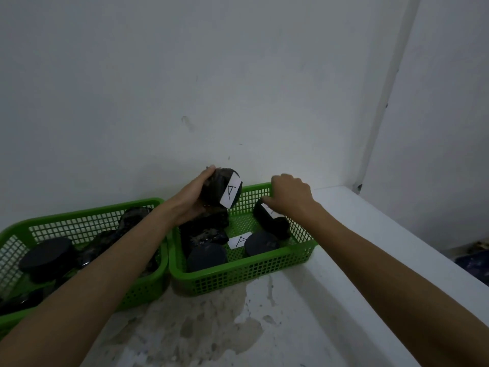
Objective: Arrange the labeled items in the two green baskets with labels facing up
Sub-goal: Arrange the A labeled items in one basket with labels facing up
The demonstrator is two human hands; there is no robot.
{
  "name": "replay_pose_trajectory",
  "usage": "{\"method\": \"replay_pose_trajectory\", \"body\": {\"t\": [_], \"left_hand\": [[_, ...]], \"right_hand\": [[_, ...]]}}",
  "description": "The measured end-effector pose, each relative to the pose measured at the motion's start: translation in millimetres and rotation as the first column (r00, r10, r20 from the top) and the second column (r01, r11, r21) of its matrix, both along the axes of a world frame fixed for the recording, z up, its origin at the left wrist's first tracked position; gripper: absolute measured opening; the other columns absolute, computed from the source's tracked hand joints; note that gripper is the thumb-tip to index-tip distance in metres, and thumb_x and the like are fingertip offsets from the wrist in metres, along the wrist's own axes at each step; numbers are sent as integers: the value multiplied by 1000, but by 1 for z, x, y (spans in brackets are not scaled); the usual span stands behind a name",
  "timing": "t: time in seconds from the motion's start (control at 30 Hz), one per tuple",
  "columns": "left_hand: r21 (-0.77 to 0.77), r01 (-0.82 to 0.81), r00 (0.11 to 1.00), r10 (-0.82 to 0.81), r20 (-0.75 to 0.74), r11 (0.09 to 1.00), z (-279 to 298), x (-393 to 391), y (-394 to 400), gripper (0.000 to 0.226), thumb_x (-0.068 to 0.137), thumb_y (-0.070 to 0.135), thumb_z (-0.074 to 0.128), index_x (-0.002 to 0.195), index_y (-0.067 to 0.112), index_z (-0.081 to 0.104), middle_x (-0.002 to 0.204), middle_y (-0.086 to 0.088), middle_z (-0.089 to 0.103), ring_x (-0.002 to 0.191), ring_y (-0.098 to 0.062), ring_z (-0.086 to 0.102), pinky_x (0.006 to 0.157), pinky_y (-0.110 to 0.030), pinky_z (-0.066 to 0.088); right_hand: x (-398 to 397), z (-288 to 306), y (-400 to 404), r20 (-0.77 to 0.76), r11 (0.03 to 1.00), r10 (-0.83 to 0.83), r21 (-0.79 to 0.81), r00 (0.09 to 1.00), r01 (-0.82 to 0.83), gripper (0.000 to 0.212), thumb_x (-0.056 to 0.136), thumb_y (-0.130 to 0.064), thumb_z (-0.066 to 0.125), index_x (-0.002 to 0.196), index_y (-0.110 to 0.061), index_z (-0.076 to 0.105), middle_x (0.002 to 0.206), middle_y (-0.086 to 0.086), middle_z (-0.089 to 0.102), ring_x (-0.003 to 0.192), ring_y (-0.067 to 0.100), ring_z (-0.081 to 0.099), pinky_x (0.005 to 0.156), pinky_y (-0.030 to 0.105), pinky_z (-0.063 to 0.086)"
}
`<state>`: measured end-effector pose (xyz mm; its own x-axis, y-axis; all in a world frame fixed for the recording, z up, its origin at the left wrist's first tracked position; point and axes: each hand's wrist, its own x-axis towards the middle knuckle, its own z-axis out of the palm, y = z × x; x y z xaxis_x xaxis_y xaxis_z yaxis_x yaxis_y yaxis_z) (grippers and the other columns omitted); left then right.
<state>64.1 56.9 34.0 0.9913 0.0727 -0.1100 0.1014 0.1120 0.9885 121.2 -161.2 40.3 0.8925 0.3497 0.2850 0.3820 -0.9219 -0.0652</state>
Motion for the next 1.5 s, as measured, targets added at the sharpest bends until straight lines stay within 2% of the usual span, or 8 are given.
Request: {"method": "replay_pose_trajectory", "body": {"t": [0.23,0.37,0.43,0.73,0.93,1.07,1.23,1.5], "left_hand": [[-144,-14,1000,11,-20,989,7,-6,-7,50,99,57,35,107,21,69,98,-5,77,91,-23,69,78,-40,53],[-152,30,999,-34,-24,988,9,-12,-14,56,97,61,37,116,19,68,108,-10,75,101,-28,66,99,-48,49],[-133,62,998,-66,-23,989,10,-15,-17,55,98,60,34,116,21,68,107,-7,75,97,-26,68,90,-45,51],[-132,156,986,-162,-35,979,7,-18,-18,63,94,67,37,128,21,64,129,-12,66,114,-33,60,101,-52,44],[210,-6,999,15,-40,978,1,-19,-11,90,85,81,22,114,8,68,113,-18,72,103,-32,69,92,-45,55],[731,-291,955,138,263,617,-18,-20,8,67,98,62,27,108,10,68,106,-12,71,94,-27,66,87,-41,53],[948,-313,944,-91,316,52,-41,-32,32,45,95,44,53,125,11,60,115,-10,65,104,-29,60,83,-39,49],[964,-267,955,-134,265,8,-60,-41,34,53,91,57,52,123,15,57,113,-5,61,105,-25,56,83,-39,47]], "right_hand": [[-33,47,-1,170,927,260,230,951,-295,59,86,-44,61,138,-17,51,130,2,58,114,24,59,89,41,51],[-52,48,6,131,896,413,118,901,-428,94,76,-62,70,152,-22,30,146,2,44,130,24,47,94,44,48],[-55,42,8,130,888,442,79,887,-454,104,72,-65,72,154,-22,24,148,2,43,131,24,45,95,43,48],[-52,29,13,232,878,457,37,859,-477,100,72,-62,72,152,-18,31,138,5,51,119,26,52,89,42,50],[-42,31,16,246,894,418,58,874,-444,94,72,-63,69,148,-17,37,132,7,52,115,26,53,87,41,50],[-19,24,17,169,933,350,28,921,-360,94,73,-65,66,148,-17,36,131,9,51,119,29,50,92,44,48],[14,-3,29,-26,958,280,-55,960,-281,90,72,-65,66,143,-16,41,127,12,52,120,33,48,94,45,44],[41,-51,50,-200,926,220,-266,955,-269,78,67,-72,64,122,-17,54,134,10,58,130,34,42,107,57,26]]}}
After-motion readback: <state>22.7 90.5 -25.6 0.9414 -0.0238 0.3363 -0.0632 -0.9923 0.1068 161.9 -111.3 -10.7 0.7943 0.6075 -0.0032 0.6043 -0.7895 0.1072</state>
